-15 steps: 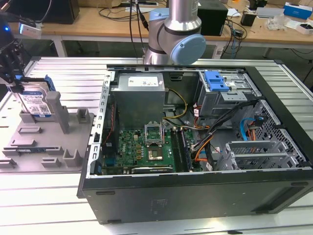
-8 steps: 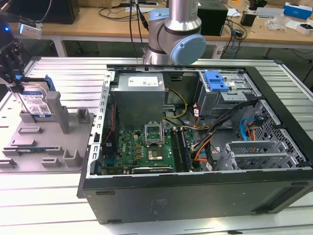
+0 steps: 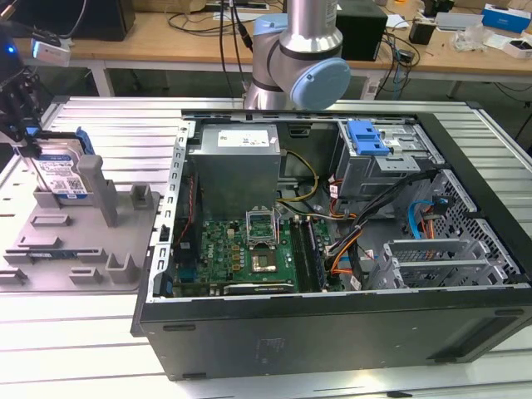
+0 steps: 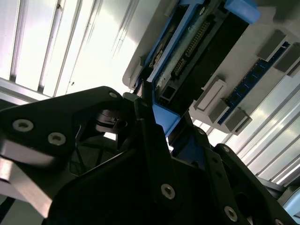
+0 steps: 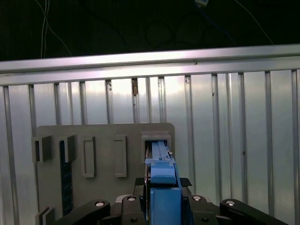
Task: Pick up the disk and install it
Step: 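Pick up the disk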
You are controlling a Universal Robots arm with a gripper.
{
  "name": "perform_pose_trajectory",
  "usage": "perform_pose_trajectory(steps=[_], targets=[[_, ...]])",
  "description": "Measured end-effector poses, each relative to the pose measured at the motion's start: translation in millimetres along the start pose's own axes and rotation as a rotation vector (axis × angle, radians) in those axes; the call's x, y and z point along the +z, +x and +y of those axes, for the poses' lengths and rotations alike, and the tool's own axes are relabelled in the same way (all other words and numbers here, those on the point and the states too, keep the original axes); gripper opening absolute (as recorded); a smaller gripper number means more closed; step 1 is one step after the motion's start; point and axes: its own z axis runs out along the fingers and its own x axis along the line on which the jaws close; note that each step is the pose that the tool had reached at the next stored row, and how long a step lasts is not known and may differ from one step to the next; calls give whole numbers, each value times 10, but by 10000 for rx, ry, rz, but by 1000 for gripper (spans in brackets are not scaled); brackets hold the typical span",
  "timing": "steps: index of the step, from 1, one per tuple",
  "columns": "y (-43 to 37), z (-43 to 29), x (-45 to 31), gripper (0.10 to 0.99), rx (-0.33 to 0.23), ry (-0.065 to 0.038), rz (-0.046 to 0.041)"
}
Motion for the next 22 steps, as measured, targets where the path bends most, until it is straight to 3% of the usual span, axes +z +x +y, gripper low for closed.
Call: perform_pose_trajectory(steps=[22], targets=[[12, -1, 1, 369, 0, 1, -30]])
